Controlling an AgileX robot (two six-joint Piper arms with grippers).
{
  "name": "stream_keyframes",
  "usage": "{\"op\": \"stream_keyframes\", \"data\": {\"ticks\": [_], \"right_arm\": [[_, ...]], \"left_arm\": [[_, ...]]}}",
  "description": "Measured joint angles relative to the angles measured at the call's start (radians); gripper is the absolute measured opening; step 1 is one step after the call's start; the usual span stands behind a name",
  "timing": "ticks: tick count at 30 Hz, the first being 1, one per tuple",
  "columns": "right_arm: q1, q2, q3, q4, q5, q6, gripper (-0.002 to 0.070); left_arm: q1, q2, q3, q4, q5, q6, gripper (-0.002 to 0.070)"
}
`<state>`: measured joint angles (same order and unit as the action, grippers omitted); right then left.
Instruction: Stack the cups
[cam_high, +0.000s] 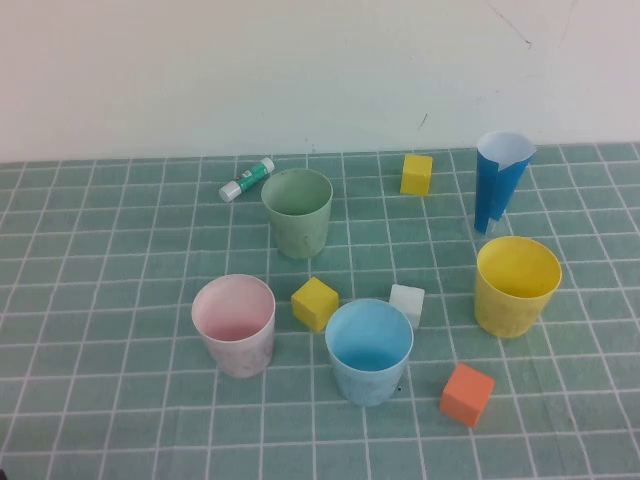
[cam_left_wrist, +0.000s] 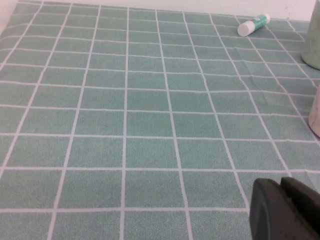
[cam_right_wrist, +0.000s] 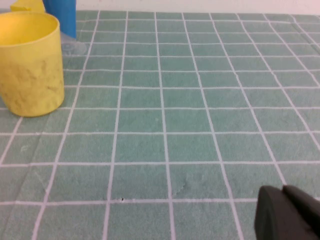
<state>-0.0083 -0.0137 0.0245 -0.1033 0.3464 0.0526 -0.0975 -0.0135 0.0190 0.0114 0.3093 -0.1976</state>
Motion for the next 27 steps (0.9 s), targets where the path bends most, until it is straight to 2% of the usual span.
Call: {"op": "stream_keyframes", "data": {"ticks": [27], "right_arm": [[0.0, 0.0, 0.0, -0.035, 0.0, 0.0, -0.0003]], "left_arm": [[0.0, 0.0, 0.0, 0.0, 0.0, 0.002, -0.0001]]}}
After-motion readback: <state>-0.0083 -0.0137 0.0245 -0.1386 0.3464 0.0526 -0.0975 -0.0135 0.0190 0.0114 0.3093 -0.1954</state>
